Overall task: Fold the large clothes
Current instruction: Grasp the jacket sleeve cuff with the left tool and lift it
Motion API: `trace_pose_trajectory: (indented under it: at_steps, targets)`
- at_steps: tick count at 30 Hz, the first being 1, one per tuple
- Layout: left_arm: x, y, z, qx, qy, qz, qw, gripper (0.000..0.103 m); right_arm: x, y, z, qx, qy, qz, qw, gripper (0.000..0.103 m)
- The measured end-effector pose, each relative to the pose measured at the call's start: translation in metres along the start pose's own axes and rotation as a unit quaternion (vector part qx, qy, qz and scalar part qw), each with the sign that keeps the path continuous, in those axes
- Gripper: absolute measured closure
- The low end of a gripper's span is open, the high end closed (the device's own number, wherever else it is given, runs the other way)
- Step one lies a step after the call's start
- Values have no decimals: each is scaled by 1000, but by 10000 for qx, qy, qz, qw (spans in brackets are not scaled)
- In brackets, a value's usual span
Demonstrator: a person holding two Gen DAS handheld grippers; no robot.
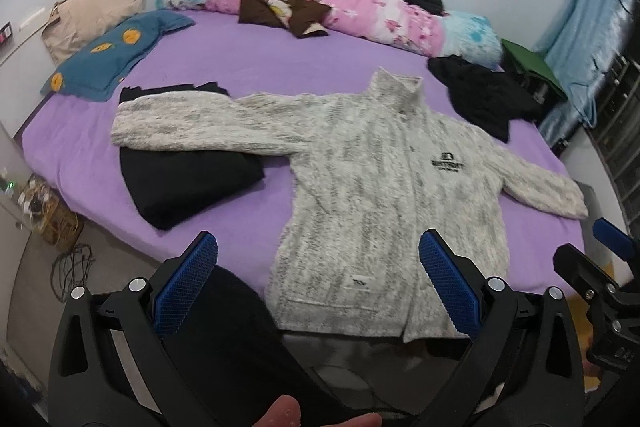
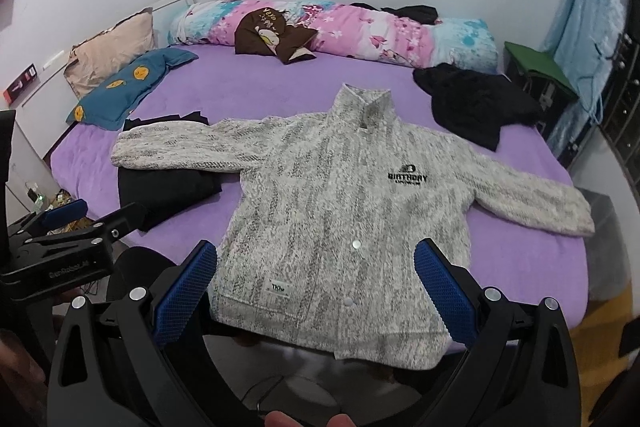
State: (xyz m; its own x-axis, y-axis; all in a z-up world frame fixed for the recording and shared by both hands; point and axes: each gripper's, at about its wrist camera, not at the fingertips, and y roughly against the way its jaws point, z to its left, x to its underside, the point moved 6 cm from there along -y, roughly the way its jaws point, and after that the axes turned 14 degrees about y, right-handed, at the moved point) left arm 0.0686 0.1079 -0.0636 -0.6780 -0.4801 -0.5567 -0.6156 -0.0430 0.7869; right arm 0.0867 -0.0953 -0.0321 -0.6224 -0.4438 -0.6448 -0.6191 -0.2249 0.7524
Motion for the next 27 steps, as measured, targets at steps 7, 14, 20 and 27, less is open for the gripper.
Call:
trace_pose_trajectory:
  at_steps: [7, 14, 20, 27]
  targets:
    - [-44, -18, 56, 225, 773, -78, 9967, 6, -47, -23, 37, -60, 640, -278, 9975, 6]
    - [-103, -52, 144, 23, 1574, -267, 9872, 6, -89, -64, 93, -336, 1319, -372, 9900, 6]
    - [-141, -85, 205, -163, 2069, -247, 9779, 6, -116, -112, 120, -89, 1722, -433, 9841, 6]
    - [-164, -139, 255, 680, 2792, -178, 9577, 6, -146, -182, 165, 25, 2529, -562, 9658, 6]
